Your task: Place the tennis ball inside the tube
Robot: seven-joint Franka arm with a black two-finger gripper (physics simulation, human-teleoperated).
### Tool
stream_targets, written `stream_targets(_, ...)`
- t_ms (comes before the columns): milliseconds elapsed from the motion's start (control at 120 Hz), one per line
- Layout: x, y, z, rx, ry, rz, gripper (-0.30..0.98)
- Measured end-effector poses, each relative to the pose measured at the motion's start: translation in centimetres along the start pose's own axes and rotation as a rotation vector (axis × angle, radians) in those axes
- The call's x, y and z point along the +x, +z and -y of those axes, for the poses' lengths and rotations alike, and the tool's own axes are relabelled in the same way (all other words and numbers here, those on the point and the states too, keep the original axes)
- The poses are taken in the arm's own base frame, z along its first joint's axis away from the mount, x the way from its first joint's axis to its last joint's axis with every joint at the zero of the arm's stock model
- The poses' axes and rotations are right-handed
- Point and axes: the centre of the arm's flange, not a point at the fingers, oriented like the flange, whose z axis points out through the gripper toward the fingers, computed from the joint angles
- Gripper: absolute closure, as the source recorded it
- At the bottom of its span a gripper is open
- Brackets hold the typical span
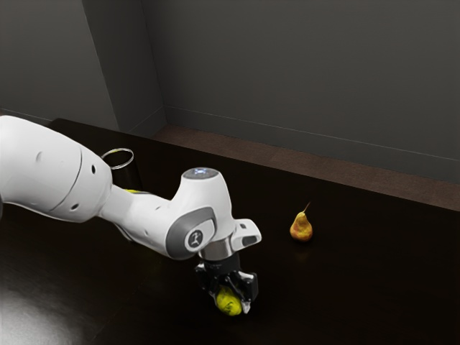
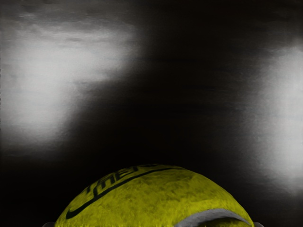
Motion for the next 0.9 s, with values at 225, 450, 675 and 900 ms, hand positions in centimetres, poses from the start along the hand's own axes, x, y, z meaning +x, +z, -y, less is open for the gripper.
stream_targets(225, 1.2, -3.7, -0.6, 0.037, 0.053, -0.058, 0.48)
stream_targets(450, 2.8, -14.5, -1.9, 0.174, 0.139, -0.199, 0.72)
stream_targets(675, 4.0, -26.1, -3.0, 0.318, 0.115, -0.284, 0.81)
stream_targets(900, 4.0, -30.3, 1.1, 0.415, 0.035, -0.26, 0.81)
